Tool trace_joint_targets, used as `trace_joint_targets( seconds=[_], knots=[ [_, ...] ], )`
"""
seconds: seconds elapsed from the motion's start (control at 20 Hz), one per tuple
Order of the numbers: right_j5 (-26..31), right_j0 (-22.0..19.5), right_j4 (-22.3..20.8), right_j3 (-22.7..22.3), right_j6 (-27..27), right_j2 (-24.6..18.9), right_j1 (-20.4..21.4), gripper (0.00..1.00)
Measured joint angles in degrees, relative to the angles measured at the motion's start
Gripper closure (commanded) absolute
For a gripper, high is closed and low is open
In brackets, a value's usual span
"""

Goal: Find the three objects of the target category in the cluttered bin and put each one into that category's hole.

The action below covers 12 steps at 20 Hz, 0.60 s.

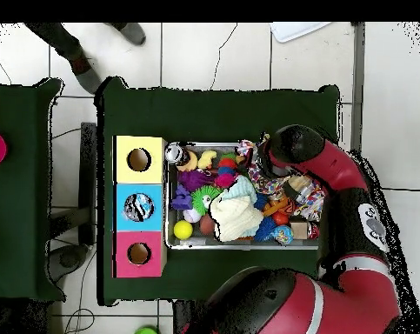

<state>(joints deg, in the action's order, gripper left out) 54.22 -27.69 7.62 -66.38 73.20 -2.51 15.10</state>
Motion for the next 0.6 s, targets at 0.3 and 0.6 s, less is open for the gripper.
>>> trace_joint_targets(
  seconds=[0.3, 0.6],
  knots=[
    [0.2, 1.0, -0.2, 0.0, 0.0, 1.2, 1.4, 0.0],
    [2.9, 2.2, -1.6, 0.0, 0.0, 4.0, 2.4, 0.0]
  ],
)
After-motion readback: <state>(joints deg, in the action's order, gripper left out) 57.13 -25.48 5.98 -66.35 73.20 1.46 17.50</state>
